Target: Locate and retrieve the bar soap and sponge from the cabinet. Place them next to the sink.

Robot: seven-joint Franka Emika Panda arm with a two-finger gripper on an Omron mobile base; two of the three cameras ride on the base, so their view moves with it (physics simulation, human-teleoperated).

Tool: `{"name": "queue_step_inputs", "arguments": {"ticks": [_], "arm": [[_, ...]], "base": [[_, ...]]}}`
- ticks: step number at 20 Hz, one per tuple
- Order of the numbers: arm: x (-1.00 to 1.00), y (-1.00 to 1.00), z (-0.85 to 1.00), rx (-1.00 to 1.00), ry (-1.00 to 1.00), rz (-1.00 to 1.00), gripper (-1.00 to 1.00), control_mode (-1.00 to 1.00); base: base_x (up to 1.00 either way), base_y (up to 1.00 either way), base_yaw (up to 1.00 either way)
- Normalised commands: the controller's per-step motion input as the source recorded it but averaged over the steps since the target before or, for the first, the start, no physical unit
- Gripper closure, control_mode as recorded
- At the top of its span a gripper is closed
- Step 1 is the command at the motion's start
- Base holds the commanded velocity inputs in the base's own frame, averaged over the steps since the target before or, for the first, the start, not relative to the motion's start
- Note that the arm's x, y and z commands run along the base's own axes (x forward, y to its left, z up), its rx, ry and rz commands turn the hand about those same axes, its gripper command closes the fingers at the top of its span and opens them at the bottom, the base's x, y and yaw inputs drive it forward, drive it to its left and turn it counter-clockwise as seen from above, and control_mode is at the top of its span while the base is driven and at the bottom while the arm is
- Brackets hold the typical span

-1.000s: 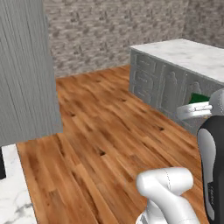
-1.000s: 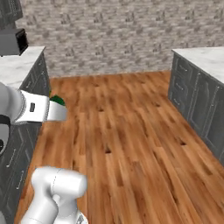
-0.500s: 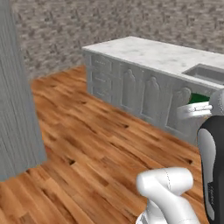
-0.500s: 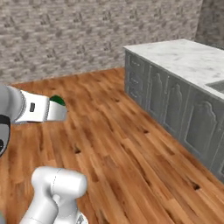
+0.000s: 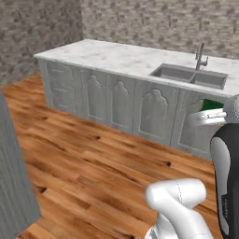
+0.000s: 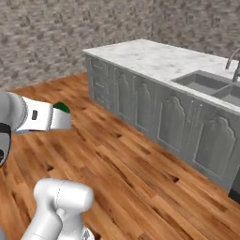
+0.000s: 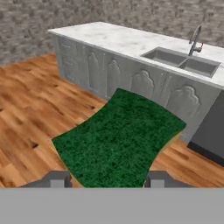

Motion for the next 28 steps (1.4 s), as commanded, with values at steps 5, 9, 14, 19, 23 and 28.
{"name": "queue_step_inputs", "arguments": {"ticks": [5, 9, 14, 19, 23, 28], "arm": [[0.0, 0.0, 0.0, 0.0, 0.0, 0.0, 1.0, 1.0], [0.0, 0.0, 0.0, 0.0, 0.0, 0.0, 1.0, 1.0], [0.0, 0.0, 0.0, 0.0, 0.0, 0.0, 1.0, 1.0], [0.0, 0.0, 0.0, 0.0, 0.0, 0.0, 1.0, 1.0], [0.0, 0.0, 0.0, 0.0, 0.0, 0.0, 1.0, 1.0], [0.0, 0.0, 0.0, 0.0, 0.0, 0.0, 1.0, 1.0]], "base": [[0.0, -0.17, -0.45], [0.0, -0.22, -0.44], [0.0, -0.24, -0.43], [0.0, -0.23, -0.44], [0.24, -0.28, -0.34], [0.59, -0.26, -0.19]]}}
